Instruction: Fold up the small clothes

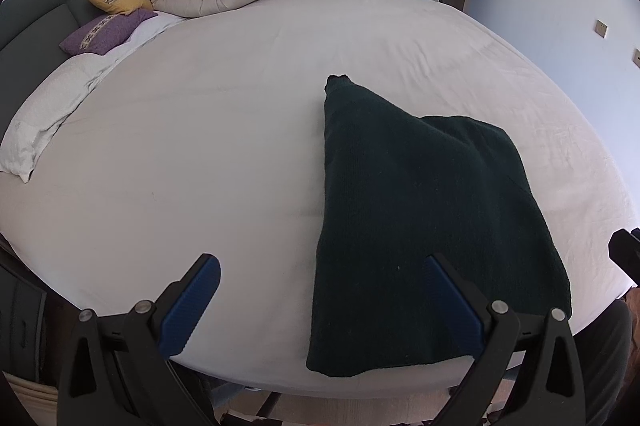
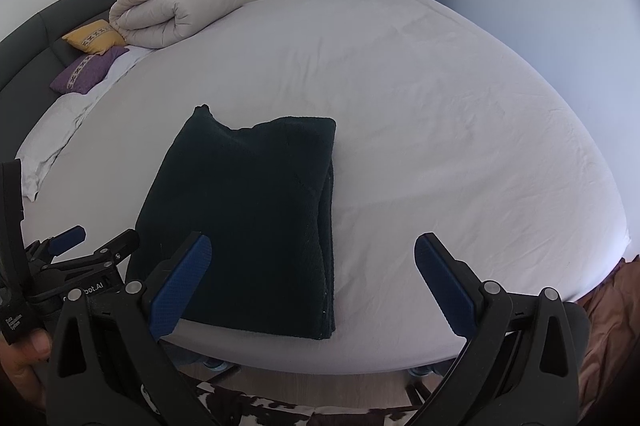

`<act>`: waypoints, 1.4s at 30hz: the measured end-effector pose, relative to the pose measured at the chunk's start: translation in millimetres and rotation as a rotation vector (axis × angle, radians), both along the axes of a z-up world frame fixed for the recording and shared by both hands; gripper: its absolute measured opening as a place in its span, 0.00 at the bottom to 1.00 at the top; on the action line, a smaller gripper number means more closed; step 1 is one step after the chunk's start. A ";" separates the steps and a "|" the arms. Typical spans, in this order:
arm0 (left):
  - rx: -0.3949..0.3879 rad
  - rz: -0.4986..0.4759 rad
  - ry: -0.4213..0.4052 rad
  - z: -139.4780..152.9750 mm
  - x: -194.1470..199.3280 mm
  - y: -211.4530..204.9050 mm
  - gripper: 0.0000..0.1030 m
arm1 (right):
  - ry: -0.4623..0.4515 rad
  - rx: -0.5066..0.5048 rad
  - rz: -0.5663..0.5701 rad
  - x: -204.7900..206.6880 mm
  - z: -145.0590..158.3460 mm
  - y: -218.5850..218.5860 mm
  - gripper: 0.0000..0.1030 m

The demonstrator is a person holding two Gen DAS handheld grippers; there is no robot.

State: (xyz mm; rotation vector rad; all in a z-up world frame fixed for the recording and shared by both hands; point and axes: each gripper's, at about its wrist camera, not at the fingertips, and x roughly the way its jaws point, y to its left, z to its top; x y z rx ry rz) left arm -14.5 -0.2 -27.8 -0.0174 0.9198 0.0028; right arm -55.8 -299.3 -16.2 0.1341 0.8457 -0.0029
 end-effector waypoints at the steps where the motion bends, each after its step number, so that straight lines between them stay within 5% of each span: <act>1: -0.002 0.000 0.001 -0.3 -0.1 0.1 1.00 | 0.000 0.000 0.000 -0.1 0.0 0.0 1.00; 42: -0.010 -0.013 0.013 -6.3 -0.7 -1.0 1.00 | 0.032 0.003 -0.011 7.6 -15.7 9.4 1.00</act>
